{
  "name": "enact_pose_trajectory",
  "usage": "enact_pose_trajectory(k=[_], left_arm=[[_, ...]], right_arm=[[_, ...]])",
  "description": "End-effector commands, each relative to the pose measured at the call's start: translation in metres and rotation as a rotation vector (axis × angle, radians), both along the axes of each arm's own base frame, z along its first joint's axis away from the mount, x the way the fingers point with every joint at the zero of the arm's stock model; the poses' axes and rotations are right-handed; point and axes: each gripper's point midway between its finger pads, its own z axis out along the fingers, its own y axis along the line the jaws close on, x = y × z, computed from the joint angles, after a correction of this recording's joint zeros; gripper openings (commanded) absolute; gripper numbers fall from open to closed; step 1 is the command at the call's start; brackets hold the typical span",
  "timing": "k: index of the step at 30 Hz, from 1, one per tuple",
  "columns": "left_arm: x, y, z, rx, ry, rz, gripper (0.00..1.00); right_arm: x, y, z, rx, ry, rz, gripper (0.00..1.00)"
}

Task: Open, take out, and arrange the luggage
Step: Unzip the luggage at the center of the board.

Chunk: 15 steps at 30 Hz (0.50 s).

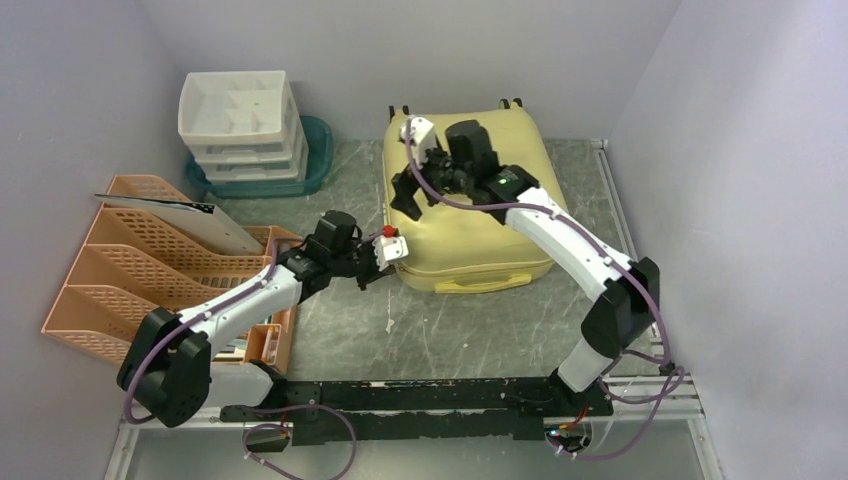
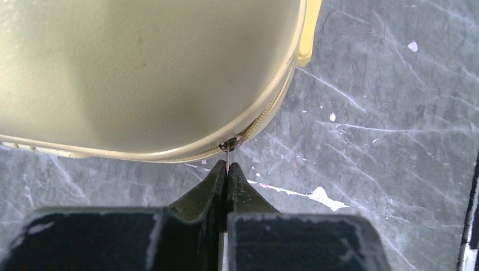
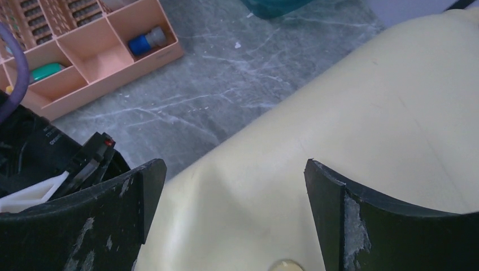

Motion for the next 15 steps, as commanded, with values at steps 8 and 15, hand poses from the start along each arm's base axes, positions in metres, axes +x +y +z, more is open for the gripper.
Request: enact_pose_trajectory(k=[8,15], left_arm=[[0.026,0.012,0.028,-0.157,0.003,0.046,0.05],[0.038,0.026,0.032,-0.206,0.029,0.088,0.05]], right_arm=[[0.005,0.048,-0.049,-0.084,0.0,-0.049,1.0],[0.016,0.028,-0.11,-0.187,0.071,-0.118,1.0]])
